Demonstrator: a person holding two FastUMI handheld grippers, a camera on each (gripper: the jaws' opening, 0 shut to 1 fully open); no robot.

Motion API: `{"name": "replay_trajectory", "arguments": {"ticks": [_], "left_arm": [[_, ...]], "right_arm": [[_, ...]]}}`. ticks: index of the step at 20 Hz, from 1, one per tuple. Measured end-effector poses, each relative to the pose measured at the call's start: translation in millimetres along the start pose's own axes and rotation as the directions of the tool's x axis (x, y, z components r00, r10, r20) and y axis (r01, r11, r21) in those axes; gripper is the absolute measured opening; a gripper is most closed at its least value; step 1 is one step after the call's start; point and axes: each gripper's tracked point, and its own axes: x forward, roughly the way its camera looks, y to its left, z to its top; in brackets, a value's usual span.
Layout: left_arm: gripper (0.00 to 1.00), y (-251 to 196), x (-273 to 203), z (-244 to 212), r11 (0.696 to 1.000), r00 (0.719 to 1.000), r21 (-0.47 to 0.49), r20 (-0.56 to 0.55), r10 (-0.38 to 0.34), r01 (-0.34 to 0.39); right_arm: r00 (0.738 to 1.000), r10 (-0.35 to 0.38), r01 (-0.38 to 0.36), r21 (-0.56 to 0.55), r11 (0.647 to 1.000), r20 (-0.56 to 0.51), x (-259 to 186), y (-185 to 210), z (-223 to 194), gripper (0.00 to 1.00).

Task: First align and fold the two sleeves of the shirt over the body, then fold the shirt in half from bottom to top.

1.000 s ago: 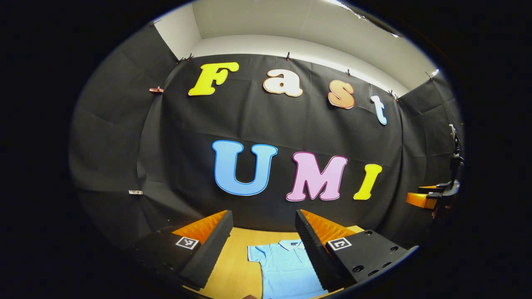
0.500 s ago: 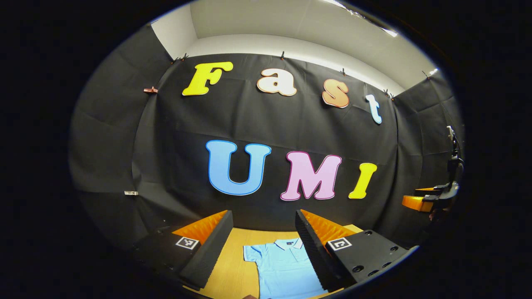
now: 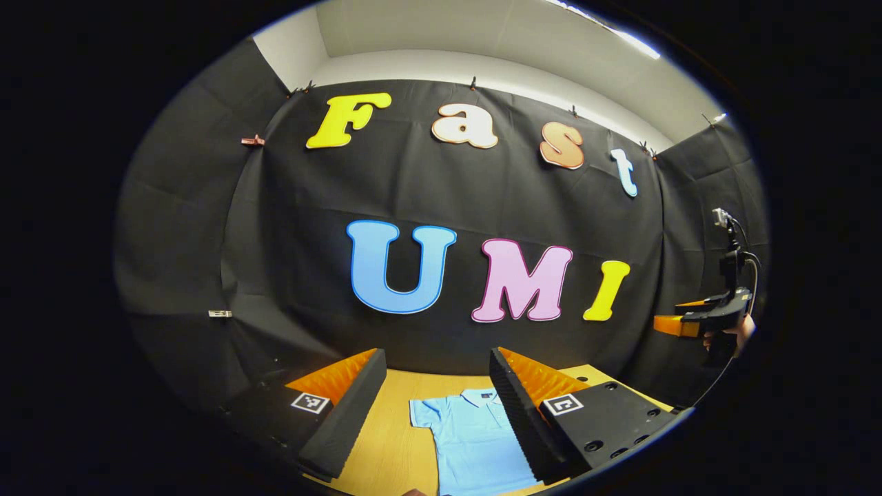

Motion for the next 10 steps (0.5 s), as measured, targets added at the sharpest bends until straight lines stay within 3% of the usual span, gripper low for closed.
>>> {"name": "replay_trajectory", "arguments": {"ticks": [4, 7, 10], "left_arm": [[0.97, 3, 18, -5, 0.999, 0.999, 0.021, -0.015, 0.037, -0.037], [0.97, -1, 37, -12, 0.996, 0.995, 0.031, -0.044, 0.086, -0.085], [0.97, -13, 61, -14, 0.992, 0.991, 0.044, -0.052, 0.123, -0.120]], "right_arm": [[0.998, 0.053, -0.054, -0.006, 0.999, -0.038, 70, -2, -15, 0.97], [0.984, 0.089, -0.087, 0.016, 0.996, -0.157, 140, -6, -74, 0.97], [0.949, 0.150, -0.147, 0.032, 0.989, -0.277, 204, -6, -144, 0.96]]}}
